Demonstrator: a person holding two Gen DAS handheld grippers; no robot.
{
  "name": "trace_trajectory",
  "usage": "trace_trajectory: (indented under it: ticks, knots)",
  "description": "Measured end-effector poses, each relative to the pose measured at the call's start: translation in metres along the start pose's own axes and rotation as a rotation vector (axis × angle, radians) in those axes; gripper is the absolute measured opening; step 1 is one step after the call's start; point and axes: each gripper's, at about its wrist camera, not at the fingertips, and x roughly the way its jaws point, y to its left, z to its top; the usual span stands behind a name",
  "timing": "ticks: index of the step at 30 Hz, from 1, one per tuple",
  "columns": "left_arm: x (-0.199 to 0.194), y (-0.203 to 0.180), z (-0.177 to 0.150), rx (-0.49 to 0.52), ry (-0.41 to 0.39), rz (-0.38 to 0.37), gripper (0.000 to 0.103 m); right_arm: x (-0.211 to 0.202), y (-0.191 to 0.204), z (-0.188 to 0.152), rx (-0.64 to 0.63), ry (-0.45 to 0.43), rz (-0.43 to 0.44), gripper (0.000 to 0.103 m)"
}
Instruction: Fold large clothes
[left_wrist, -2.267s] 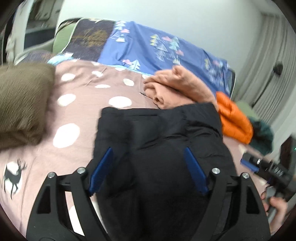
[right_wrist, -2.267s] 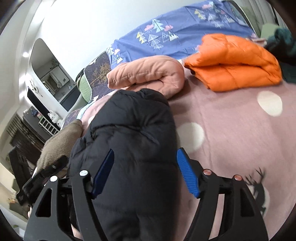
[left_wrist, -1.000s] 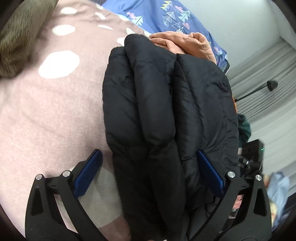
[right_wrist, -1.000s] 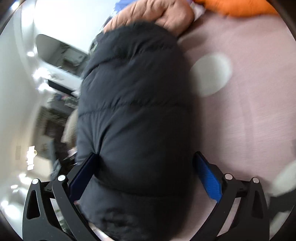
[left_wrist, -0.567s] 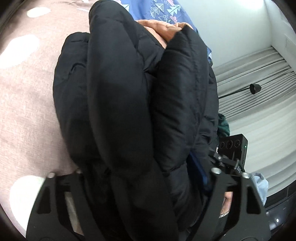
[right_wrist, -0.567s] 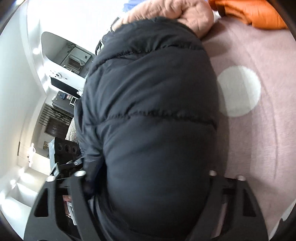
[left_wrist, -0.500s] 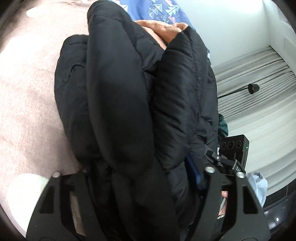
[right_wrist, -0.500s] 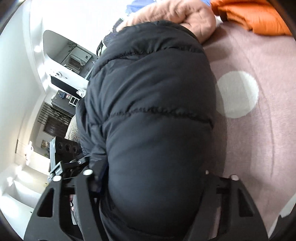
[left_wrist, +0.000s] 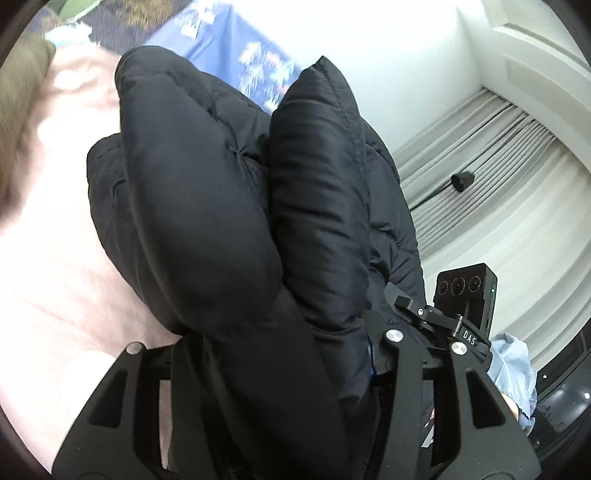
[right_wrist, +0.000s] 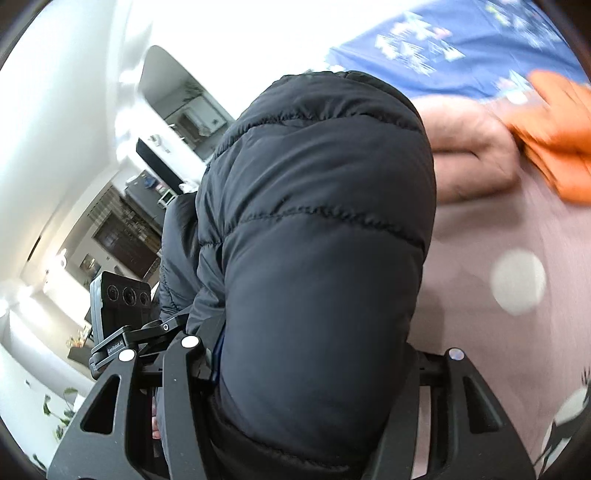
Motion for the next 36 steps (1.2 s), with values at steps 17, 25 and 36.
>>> trace_trajectory:
  ticks: [17,25,36]
  knots:
    - [-0.003,0.086,0.143,-0.133,-0.217,0.142,0.055,0.199,-0.026,0.157,-0.006,0.091,0.104,0.058]
    - [0.087,0.207,0.155,-0.239,-0.088,0.342,0.059,0.299,-0.086,0.145,-0.019,0.182,-0.176,0.068]
    - [0.012,0.166,0.161,-0.252,-0.206,0.544,0.084,0.291,-0.063,0.157,-0.179,0.203,-0.315,0.093]
